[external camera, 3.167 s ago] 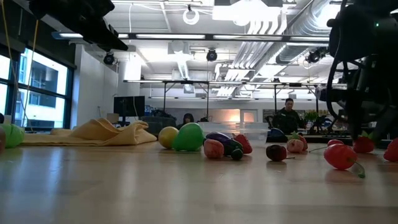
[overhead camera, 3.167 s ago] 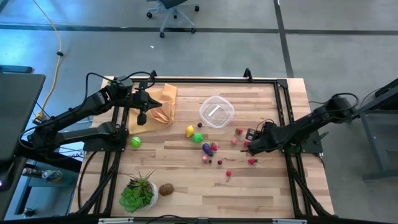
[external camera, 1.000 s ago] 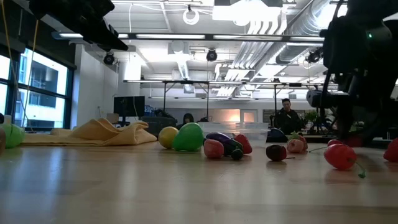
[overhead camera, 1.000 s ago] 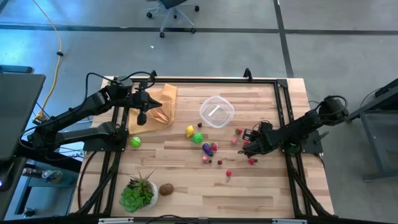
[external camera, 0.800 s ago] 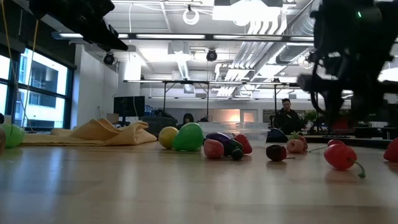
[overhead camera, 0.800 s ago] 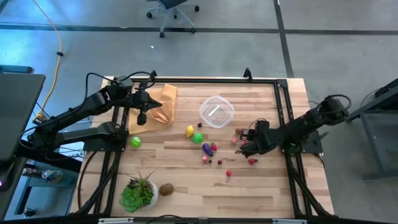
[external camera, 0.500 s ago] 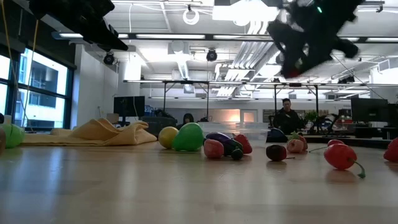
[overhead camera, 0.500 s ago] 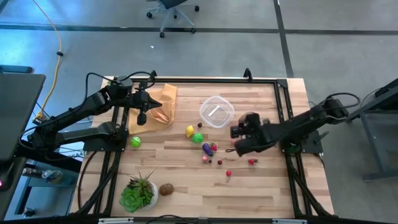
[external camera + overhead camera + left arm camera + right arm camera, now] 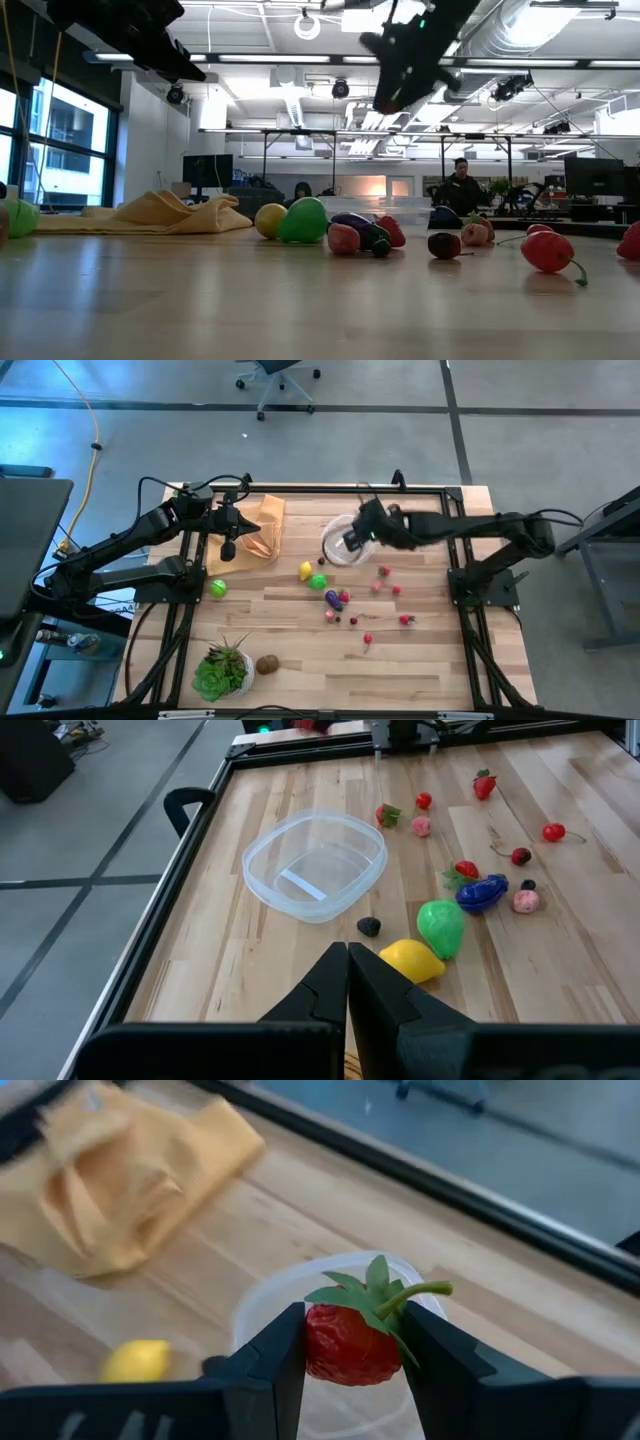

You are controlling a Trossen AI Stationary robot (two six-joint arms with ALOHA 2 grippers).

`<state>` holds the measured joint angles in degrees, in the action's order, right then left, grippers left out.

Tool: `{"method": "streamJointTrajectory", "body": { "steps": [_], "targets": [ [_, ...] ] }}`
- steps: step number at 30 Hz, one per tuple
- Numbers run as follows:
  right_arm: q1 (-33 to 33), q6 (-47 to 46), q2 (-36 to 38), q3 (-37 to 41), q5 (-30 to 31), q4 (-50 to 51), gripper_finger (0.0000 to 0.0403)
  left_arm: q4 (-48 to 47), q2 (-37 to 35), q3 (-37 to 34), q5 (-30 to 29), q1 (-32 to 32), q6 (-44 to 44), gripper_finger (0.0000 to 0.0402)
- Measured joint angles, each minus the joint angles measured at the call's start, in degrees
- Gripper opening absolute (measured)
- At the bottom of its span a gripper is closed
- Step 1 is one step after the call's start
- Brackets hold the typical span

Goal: Pick and placing Produce into tupperware
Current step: Put the red strawberry into the transparent container

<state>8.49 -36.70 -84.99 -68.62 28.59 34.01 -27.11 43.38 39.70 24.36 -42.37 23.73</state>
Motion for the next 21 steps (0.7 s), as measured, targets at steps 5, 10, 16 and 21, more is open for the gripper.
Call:
{"method": "streamJointTrajectory", "body": {
  "steps": [5, 10, 16, 21],
  "targets": [
    [8.1, 6.8, -7.0, 0.1, -11.3, -1.8, 0.0126, 0.0, 0.0, 0.0, 0.0, 0.0, 0.0, 0.0003],
    [12.6, 12.0, -15.2, 0.1, -19.2, -3.5, 0.0126, 0.0, 0.0, 0.0, 0.0, 0.0, 0.0, 0.0003],
    [14.8, 15.2, -20.1, 0.1, -21.7, -6.2, 0.0126, 0.0, 0.0, 0.0, 0.0, 0.0, 0.0, 0.0003],
    [15.3, 17.6, -21.2, 0.1, -21.7, -6.0, 0.0126, 0.0, 0.0, 0.0, 0.0, 0.0, 0.0, 0.0003]
  ]
}}
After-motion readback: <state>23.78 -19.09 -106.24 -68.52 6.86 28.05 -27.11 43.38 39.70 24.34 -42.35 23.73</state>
